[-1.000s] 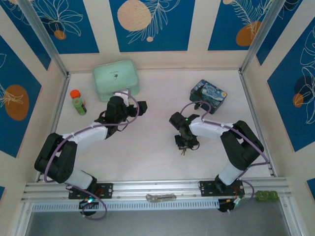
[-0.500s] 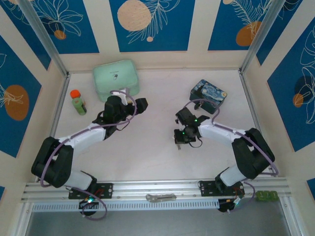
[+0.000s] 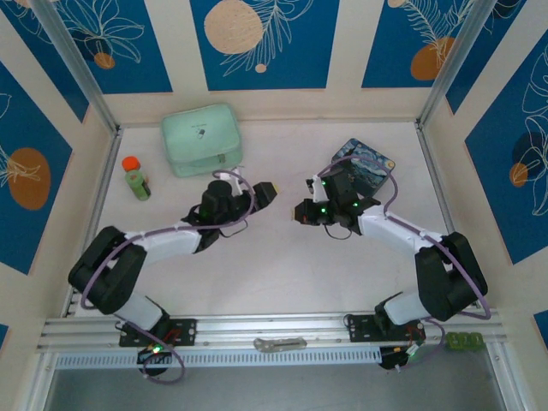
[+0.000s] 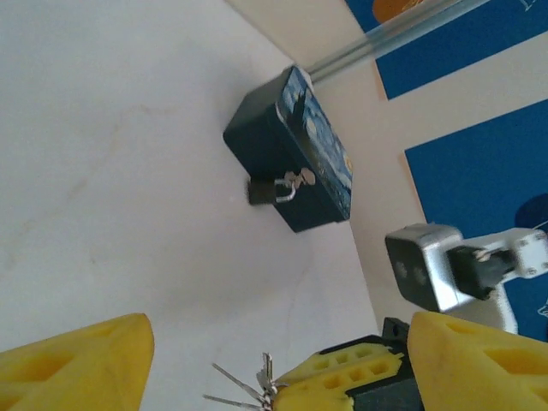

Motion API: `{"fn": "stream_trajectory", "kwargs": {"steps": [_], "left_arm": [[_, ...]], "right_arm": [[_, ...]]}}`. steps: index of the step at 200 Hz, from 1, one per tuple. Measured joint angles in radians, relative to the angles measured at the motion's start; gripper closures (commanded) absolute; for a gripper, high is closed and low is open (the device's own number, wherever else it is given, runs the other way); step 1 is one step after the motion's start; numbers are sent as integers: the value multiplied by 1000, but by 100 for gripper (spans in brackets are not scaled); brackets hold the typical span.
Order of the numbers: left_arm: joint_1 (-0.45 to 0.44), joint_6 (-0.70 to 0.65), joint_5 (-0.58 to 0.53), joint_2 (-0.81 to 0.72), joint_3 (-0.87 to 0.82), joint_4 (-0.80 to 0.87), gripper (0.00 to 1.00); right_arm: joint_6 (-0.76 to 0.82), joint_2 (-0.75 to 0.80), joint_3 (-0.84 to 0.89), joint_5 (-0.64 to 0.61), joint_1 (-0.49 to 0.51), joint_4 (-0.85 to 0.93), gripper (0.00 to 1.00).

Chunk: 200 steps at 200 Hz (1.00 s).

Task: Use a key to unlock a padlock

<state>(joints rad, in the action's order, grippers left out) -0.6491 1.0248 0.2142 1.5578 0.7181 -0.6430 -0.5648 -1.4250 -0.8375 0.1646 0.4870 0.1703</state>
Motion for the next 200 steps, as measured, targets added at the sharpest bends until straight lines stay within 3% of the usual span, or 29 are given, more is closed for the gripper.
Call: {"fn": "stream_trajectory", "kwargs": {"steps": [56, 145, 172, 200], "left_arm": [[-44, 38, 2, 78, 47, -1, 34], [-60, 48, 2, 128, 85, -3, 60], [-61, 48, 1, 128, 88, -4, 63], [-61, 39, -9, 128, 89, 0, 80]], "right_arm": [[-47, 0, 0, -22, 38, -66, 100], [-65, 0, 0, -26, 39, -117, 100], [-65, 0, 0, -26, 40, -119, 100], [-65, 0, 0, -26, 39, -122, 100]]}}
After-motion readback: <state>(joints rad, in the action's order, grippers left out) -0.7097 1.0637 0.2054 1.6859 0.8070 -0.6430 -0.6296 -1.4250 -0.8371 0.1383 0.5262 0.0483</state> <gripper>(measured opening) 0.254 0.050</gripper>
